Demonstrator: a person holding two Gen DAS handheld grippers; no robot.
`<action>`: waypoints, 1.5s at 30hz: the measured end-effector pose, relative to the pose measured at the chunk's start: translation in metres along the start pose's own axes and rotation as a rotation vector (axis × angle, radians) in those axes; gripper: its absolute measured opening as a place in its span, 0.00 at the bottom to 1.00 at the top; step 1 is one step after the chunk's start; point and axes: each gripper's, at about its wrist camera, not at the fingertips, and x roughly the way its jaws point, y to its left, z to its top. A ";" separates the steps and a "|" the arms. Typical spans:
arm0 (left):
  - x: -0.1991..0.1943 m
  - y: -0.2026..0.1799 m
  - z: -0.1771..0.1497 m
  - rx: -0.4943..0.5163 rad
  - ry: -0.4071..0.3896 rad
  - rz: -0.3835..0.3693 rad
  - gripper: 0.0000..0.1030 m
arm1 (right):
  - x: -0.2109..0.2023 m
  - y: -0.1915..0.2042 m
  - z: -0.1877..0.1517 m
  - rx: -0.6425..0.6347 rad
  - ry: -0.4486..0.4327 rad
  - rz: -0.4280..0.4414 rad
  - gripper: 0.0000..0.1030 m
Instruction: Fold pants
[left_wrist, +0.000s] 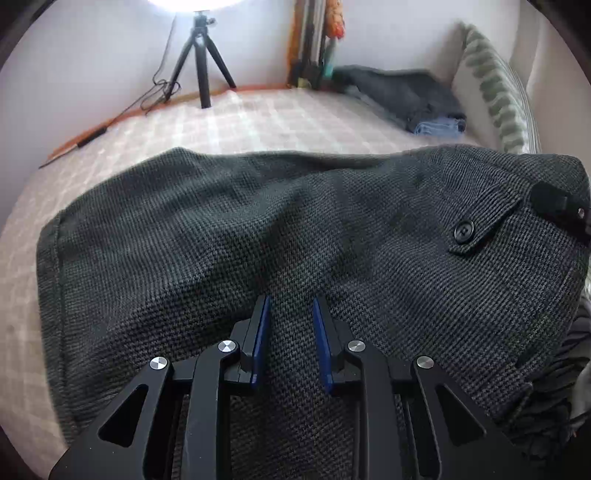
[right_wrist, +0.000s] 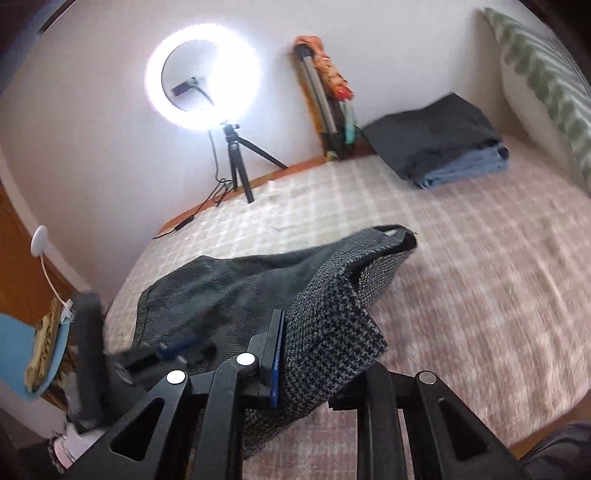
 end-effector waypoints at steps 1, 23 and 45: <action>0.000 -0.002 -0.001 0.008 -0.010 0.008 0.21 | 0.000 0.002 0.001 -0.006 -0.002 0.002 0.16; -0.118 0.147 -0.002 -0.340 -0.208 0.125 0.21 | 0.010 0.148 0.008 -0.490 -0.010 0.137 0.16; -0.153 0.182 -0.020 -0.415 -0.253 0.163 0.21 | 0.080 0.240 -0.069 -0.875 0.257 0.332 0.16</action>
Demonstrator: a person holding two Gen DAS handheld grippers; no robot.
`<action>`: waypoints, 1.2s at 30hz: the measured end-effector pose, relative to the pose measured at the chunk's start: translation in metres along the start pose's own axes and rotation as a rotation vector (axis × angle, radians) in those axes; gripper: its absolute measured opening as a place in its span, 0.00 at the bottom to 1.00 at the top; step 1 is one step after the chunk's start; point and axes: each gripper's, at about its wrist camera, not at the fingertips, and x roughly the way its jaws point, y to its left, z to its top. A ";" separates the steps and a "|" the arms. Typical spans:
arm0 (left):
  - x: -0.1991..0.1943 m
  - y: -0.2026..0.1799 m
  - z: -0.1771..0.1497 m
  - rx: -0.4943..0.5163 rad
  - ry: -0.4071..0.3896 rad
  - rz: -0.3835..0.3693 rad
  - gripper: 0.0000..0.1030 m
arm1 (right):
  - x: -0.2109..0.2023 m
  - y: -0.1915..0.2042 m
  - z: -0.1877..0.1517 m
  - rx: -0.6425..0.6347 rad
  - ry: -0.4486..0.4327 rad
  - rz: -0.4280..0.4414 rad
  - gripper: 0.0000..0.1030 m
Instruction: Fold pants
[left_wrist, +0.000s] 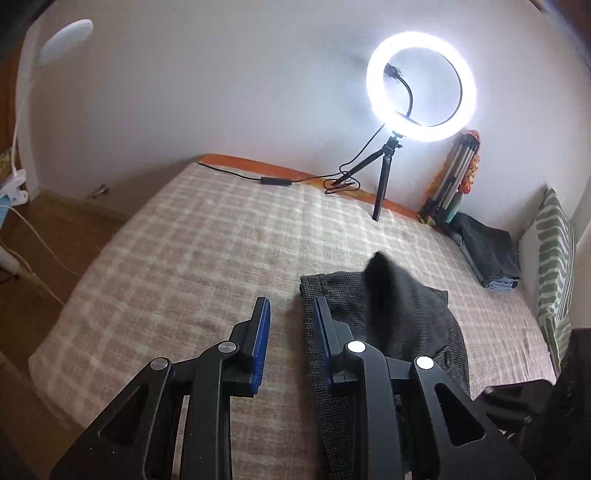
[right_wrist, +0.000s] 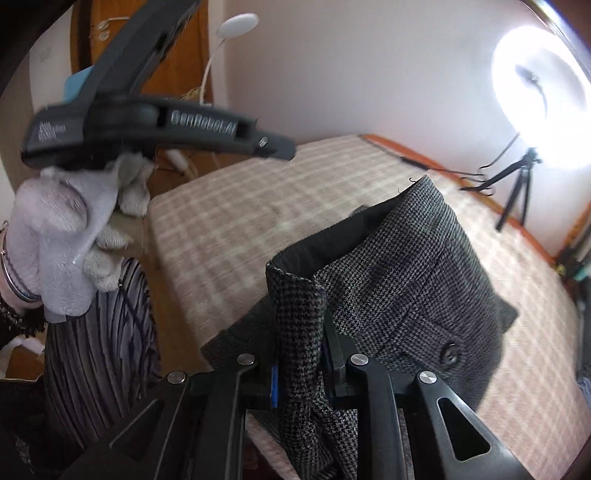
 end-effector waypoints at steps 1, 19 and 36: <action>-0.001 0.000 0.000 0.003 0.001 0.000 0.21 | 0.003 0.002 0.000 -0.004 0.005 0.012 0.16; -0.015 -0.043 -0.009 0.112 0.020 -0.081 0.21 | -0.030 -0.054 -0.012 0.204 -0.113 0.300 0.58; 0.024 -0.081 -0.071 0.318 0.246 -0.131 0.21 | 0.015 -0.260 -0.035 0.670 -0.056 0.131 0.53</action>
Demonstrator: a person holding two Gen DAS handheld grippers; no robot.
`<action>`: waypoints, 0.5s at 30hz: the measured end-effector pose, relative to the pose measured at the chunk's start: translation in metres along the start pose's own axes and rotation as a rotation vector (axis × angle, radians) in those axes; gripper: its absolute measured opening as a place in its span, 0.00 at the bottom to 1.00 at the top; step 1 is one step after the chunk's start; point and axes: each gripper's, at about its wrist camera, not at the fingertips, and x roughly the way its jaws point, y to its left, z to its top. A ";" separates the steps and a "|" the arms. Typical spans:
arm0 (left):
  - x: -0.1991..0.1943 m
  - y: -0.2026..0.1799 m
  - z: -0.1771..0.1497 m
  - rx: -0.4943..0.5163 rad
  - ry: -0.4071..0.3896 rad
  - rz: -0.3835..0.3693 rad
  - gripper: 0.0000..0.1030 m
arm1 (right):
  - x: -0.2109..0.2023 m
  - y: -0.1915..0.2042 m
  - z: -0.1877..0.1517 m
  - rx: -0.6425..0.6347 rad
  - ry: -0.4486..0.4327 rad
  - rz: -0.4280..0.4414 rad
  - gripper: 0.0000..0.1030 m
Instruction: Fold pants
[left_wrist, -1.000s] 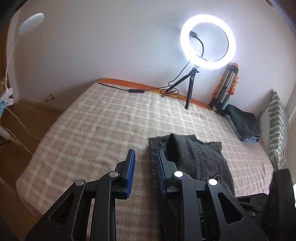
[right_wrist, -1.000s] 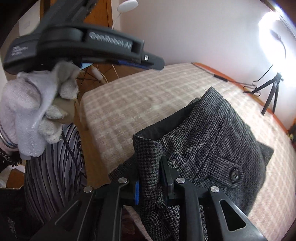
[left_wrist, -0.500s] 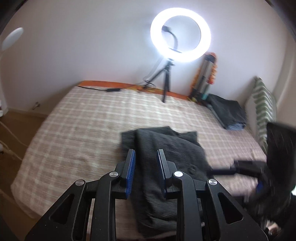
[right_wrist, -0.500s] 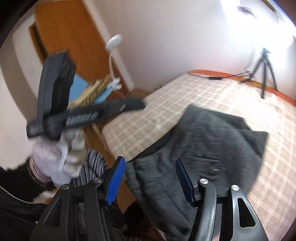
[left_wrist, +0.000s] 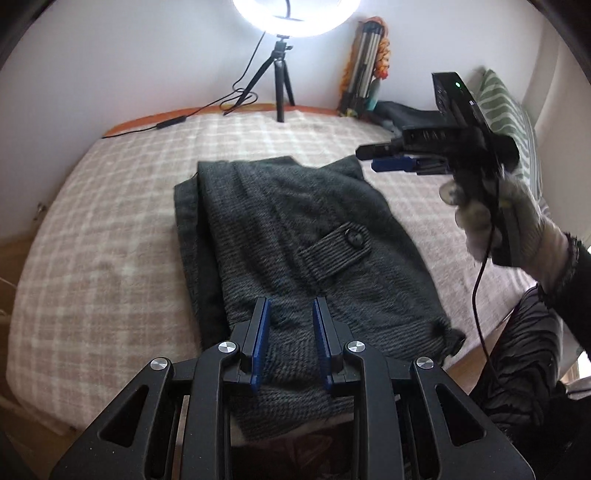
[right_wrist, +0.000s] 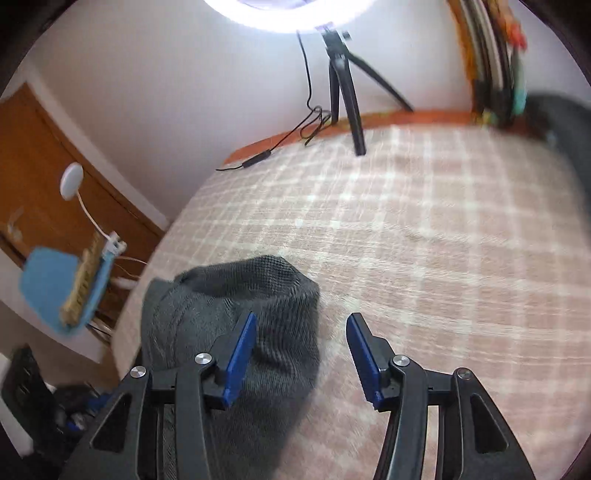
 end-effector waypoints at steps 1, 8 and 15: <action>0.000 0.001 -0.001 0.000 0.003 0.000 0.21 | 0.005 -0.002 0.003 0.011 0.008 0.017 0.53; 0.003 0.001 -0.007 0.006 0.024 -0.001 0.22 | 0.033 0.021 0.014 -0.079 0.064 0.010 0.11; 0.011 0.002 -0.022 -0.019 0.025 -0.016 0.22 | 0.061 0.005 0.023 -0.028 0.071 -0.065 0.06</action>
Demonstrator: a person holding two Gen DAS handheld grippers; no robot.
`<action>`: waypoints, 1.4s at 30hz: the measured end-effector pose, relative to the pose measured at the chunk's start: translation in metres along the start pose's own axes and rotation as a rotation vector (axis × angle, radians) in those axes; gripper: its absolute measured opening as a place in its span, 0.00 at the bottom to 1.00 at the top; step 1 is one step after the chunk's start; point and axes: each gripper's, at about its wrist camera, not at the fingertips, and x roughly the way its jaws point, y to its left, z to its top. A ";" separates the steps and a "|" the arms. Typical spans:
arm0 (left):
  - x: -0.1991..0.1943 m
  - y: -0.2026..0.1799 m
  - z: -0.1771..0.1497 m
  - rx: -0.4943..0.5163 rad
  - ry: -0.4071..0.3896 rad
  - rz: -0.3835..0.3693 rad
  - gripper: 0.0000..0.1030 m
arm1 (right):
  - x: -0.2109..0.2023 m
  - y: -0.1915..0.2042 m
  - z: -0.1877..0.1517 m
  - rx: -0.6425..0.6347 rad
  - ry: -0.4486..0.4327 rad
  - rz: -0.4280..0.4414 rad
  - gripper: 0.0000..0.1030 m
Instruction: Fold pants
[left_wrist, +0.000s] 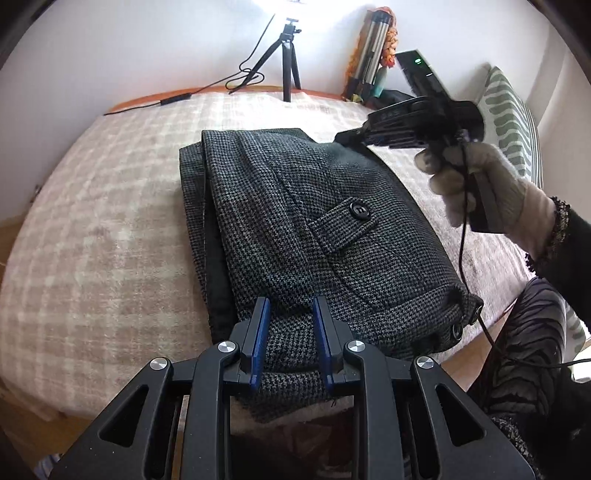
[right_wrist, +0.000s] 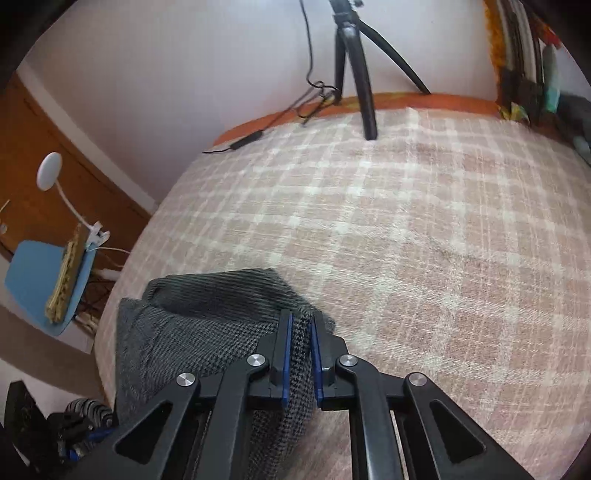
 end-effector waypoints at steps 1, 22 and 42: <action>0.000 -0.001 0.000 0.004 -0.002 0.002 0.22 | 0.001 -0.002 -0.002 0.009 -0.002 0.000 0.06; 0.026 0.046 0.098 0.014 -0.080 0.024 0.21 | -0.095 0.067 -0.111 -0.211 -0.011 0.134 0.35; 0.023 0.114 0.094 -0.203 -0.062 0.002 0.64 | -0.089 0.071 -0.138 -0.286 0.017 0.091 0.70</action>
